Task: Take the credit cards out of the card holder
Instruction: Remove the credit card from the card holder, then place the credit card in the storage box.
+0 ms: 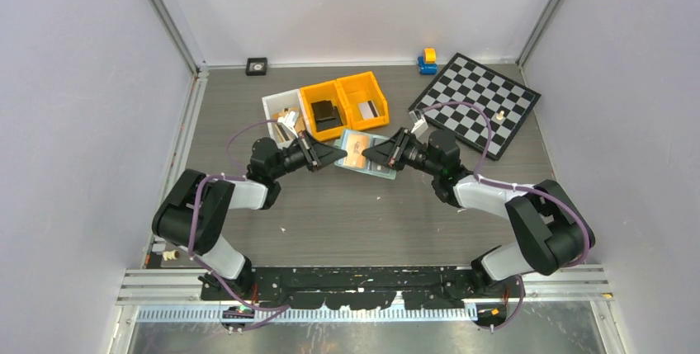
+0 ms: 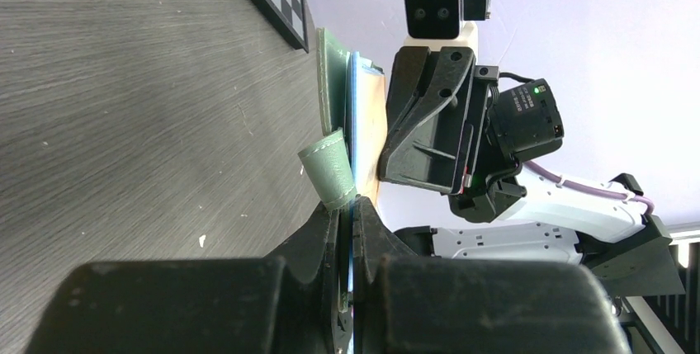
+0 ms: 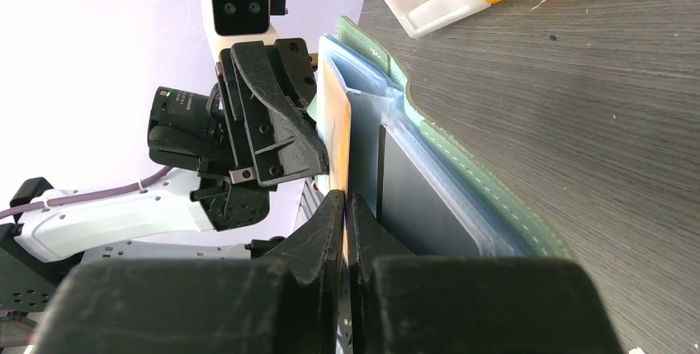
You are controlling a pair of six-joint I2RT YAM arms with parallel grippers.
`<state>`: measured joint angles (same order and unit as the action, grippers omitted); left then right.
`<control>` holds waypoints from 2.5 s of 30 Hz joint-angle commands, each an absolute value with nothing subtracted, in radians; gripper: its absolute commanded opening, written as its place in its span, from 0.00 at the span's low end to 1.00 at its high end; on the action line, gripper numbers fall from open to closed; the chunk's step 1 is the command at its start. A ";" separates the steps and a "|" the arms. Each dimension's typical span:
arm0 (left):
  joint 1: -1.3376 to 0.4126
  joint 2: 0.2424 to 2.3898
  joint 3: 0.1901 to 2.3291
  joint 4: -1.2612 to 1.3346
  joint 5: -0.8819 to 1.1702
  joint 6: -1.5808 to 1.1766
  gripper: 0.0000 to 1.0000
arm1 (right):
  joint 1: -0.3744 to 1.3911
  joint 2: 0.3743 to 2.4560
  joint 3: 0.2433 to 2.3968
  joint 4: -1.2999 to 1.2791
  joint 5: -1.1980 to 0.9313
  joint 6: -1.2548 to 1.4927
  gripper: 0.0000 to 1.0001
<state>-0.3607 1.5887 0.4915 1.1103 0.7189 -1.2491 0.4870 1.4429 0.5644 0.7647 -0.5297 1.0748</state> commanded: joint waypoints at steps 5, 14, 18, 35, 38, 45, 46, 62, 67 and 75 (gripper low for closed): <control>-0.388 1.574 0.528 1.143 0.745 -1.217 0.00 | 0.499 1.436 0.619 0.771 -0.542 1.063 0.00; -0.328 1.460 0.458 1.093 0.678 -1.190 0.00 | 0.438 1.405 0.569 0.762 -0.492 1.089 0.01; -0.325 1.402 0.445 1.025 0.648 -1.152 0.00 | 0.431 1.402 0.567 0.756 -0.484 1.088 0.00; -0.324 1.137 0.458 0.524 0.442 -0.938 0.00 | 0.429 1.401 0.573 0.757 -0.497 1.077 0.00; -0.325 1.101 0.499 0.366 0.387 -0.879 0.00 | 0.430 1.397 0.589 0.734 -0.505 1.060 0.00; -0.325 1.108 0.557 0.161 0.281 -0.837 0.00 | 0.441 1.388 0.685 0.589 -0.494 0.993 0.00; -0.325 1.110 0.565 0.133 0.261 -0.829 0.00 | 0.448 1.396 0.713 0.542 -0.491 0.978 0.00; -0.324 1.074 0.560 -0.092 0.164 -0.633 0.00 | 0.619 1.852 1.453 0.045 -0.402 0.780 0.00; -0.324 1.112 0.557 -0.064 0.220 -0.617 0.00 | 0.669 2.025 1.721 -0.106 -0.359 0.727 0.01; -0.324 1.118 0.549 -0.051 0.228 -0.623 0.00 | 0.695 2.286 2.068 -0.274 -0.327 0.685 0.00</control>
